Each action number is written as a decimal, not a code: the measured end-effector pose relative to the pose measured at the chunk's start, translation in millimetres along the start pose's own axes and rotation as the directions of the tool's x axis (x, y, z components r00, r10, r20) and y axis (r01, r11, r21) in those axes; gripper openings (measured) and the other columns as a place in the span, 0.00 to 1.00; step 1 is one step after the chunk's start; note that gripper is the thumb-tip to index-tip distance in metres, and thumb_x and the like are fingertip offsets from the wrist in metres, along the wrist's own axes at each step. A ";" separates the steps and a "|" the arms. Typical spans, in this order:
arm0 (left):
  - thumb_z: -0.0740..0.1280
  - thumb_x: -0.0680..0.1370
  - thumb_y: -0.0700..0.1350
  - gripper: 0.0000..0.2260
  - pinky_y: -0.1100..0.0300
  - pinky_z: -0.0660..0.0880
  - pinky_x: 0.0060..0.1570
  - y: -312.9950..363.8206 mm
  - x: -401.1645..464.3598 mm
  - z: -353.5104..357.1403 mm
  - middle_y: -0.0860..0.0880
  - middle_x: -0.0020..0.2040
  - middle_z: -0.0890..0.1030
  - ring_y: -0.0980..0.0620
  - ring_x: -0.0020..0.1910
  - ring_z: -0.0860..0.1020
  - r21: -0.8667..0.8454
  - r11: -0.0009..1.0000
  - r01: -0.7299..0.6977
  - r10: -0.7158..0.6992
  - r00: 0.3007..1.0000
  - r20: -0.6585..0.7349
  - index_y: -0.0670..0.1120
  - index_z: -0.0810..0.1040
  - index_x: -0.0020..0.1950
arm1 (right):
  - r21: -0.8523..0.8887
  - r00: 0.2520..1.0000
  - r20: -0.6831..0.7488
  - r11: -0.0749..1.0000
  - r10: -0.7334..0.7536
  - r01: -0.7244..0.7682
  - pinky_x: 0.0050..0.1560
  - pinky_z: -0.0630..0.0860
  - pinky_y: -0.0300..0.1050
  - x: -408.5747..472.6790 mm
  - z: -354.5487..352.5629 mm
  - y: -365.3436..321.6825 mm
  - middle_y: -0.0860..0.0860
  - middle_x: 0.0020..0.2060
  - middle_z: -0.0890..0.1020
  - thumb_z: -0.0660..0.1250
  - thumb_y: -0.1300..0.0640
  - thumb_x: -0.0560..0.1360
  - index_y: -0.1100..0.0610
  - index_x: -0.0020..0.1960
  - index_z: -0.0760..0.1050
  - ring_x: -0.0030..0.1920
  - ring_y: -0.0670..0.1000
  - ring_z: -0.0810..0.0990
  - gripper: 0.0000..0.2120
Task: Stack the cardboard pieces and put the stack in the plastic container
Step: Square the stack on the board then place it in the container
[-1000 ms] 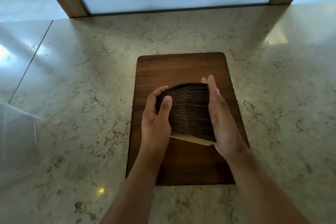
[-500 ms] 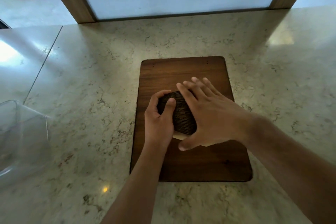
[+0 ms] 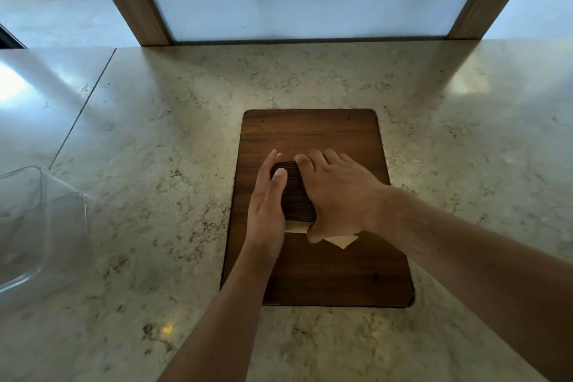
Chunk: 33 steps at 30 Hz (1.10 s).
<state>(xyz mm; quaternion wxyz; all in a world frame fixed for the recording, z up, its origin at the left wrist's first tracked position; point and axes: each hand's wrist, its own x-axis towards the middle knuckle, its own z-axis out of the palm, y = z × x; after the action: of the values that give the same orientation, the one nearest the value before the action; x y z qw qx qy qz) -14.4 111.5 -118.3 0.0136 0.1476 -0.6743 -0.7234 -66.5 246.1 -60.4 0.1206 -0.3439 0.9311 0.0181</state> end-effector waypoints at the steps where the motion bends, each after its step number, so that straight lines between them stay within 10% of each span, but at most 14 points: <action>1: 0.59 0.85 0.57 0.22 0.68 0.77 0.51 -0.9 0.4 0.0 0.60 0.67 0.77 0.66 0.59 0.80 0.002 1.000 0.006 -0.006 1.000 0.003 0.57 0.69 0.80 | 0.001 1.000 0.010 1.000 0.002 -0.002 0.70 0.67 0.51 0.7 1.6 -1.4 0.55 0.67 0.69 0.76 0.33 0.60 0.58 0.76 0.54 0.66 0.56 0.69 0.56; 7: 0.55 0.84 0.63 0.27 0.75 0.72 0.48 8.7 -2.6 -2.3 0.64 0.69 0.70 0.74 0.57 0.74 0.020 0.997 0.081 -0.082 0.993 0.083 0.63 0.59 0.83 | 0.055 0.994 0.105 0.998 0.019 -0.025 0.75 0.60 0.56 3.0 3.4 -1.5 0.56 0.73 0.61 0.72 0.31 0.62 0.57 0.80 0.42 0.72 0.58 0.62 0.61; 11: 0.58 0.76 0.71 0.37 0.56 0.71 0.71 7.2 0.1 -4.9 0.57 0.80 0.66 0.57 0.75 0.70 -0.023 0.997 0.072 -0.070 0.994 0.082 0.61 0.58 0.84 | 0.090 0.992 0.122 0.995 0.019 -0.030 0.73 0.61 0.56 4.5 0.1 -2.4 0.55 0.70 0.62 0.73 0.34 0.62 0.56 0.79 0.45 0.70 0.57 0.62 0.58; 19: 0.58 0.77 0.70 0.35 0.47 0.68 0.76 37.6 -9.2 -18.1 0.50 0.75 0.75 0.52 0.73 0.73 -0.068 0.992 0.106 -0.105 0.994 0.015 0.58 0.64 0.81 | 0.273 0.987 0.118 0.952 0.110 -0.138 0.67 0.68 0.50 4.5 -17.7 -5.7 0.51 0.65 0.69 0.76 0.37 0.60 0.54 0.77 0.55 0.63 0.54 0.69 0.54; 22: 0.56 0.82 0.63 0.16 0.47 0.70 0.75 62.0 -17.2 -39.7 0.53 0.67 0.80 0.51 0.70 0.76 -0.091 0.991 0.101 -0.103 0.995 -0.010 0.65 0.77 0.66 | 0.561 0.974 0.134 0.797 0.180 -0.225 0.59 0.78 0.52 12.0 -35.2 -18.7 0.47 0.58 0.73 0.78 0.38 0.57 0.49 0.72 0.60 0.58 0.51 0.75 0.49; 27: 0.55 0.79 0.64 0.36 0.48 0.57 0.82 95.8 -25.6 -96.4 0.46 0.82 0.66 0.48 0.81 0.64 -0.080 0.994 0.080 -0.089 0.989 -0.118 0.49 0.59 0.84 | 0.871 0.971 0.180 0.433 0.154 -0.231 0.41 0.81 0.42 35.1 -82.4 -67.1 0.50 0.50 0.77 0.81 0.52 0.67 0.47 0.54 0.67 0.47 0.48 0.79 0.25; 33: 0.58 0.73 0.68 0.42 0.53 0.56 0.79 139.6 -34.7 -210.4 0.47 0.81 0.67 0.53 0.80 0.63 0.032 0.999 -0.040 0.047 0.964 -0.261 0.47 0.62 0.83 | 0.958 0.951 0.287 -0.013 0.117 -0.288 0.57 0.82 0.54 93.8 -109.8 -162.8 0.56 0.57 0.82 0.81 0.45 0.60 0.58 0.69 0.68 0.55 0.56 0.84 0.43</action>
<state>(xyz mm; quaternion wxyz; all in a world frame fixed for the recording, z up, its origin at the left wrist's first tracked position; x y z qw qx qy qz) 42.4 -97.9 15.4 0.1165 0.2270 -0.6794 -0.6880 -53.7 49.4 31.8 0.3784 -0.0208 0.7065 -0.5977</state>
